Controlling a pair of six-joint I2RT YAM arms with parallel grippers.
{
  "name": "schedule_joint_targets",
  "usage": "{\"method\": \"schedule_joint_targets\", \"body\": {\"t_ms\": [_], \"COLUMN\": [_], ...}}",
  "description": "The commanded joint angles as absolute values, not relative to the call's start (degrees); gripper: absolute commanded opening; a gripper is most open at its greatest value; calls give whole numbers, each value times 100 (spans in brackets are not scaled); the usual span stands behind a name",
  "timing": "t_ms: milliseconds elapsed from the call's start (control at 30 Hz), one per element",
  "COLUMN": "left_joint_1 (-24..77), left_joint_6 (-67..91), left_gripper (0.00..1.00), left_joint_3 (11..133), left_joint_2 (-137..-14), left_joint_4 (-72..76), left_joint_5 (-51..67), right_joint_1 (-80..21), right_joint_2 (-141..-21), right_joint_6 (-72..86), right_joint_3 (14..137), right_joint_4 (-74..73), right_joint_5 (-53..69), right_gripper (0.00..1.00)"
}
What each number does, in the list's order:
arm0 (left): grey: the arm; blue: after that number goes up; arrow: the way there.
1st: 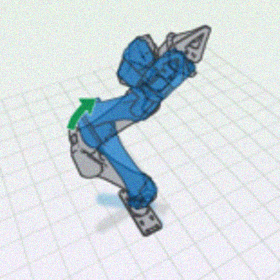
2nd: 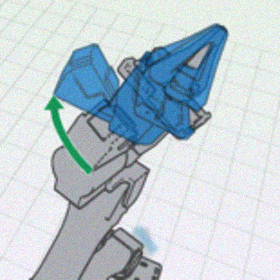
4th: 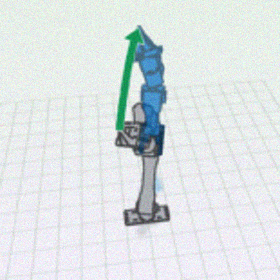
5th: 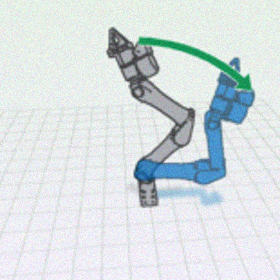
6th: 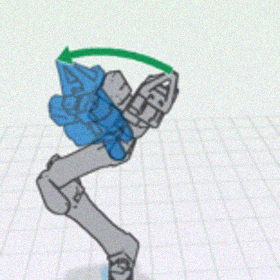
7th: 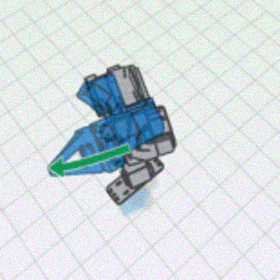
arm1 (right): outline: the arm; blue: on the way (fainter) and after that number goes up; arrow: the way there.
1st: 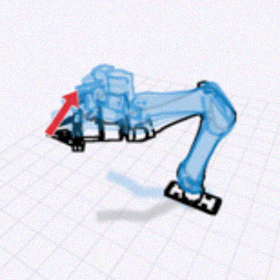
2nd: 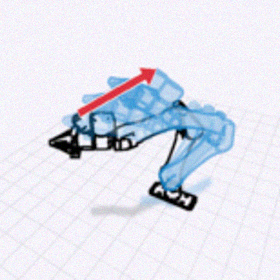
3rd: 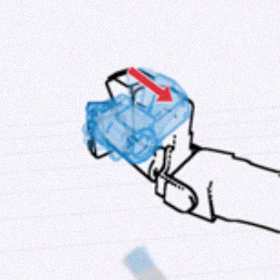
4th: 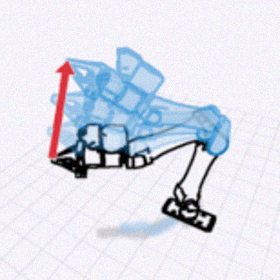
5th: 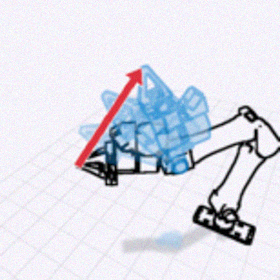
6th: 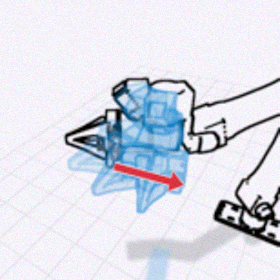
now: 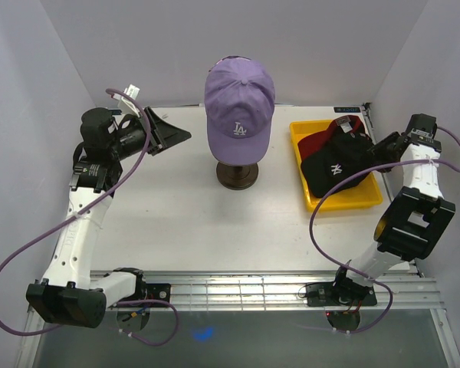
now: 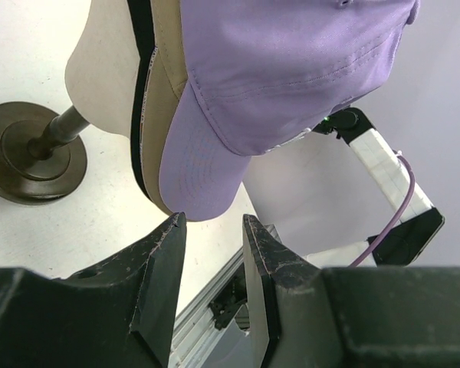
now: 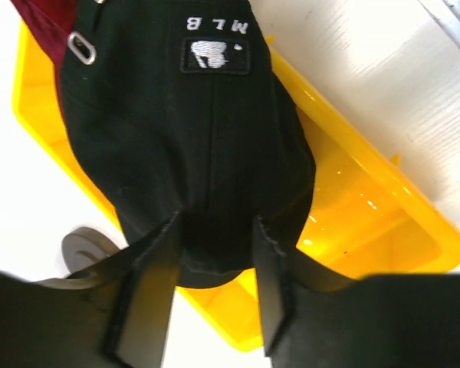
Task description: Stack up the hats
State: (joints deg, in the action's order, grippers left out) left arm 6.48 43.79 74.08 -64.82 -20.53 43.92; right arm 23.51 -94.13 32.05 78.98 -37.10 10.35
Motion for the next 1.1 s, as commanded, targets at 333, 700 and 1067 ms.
{"method": "schedule_joint_targets", "body": {"t_ms": [333,700,1067], "left_joint_1": [650,650,773], "left_joint_6": [4333,4517,5590], "left_gripper": [46,48,50], "left_joint_3": [7673,7515,7048], "left_joint_2": [-6258,-5591,-5343], "left_joint_4": [-1960,-1029,782], "left_joint_5": [4649,5238,5607], "right_joint_1": [2338,2329,2338], "right_joint_2": [-8747,-7594,-6654], "right_joint_6": [3173,3313,4867], "right_joint_3": [8673,9851,10346], "right_joint_4": [-3769,-4342,-3150], "right_joint_5": [1740,3057,5281], "right_gripper": [8,8,8]}}
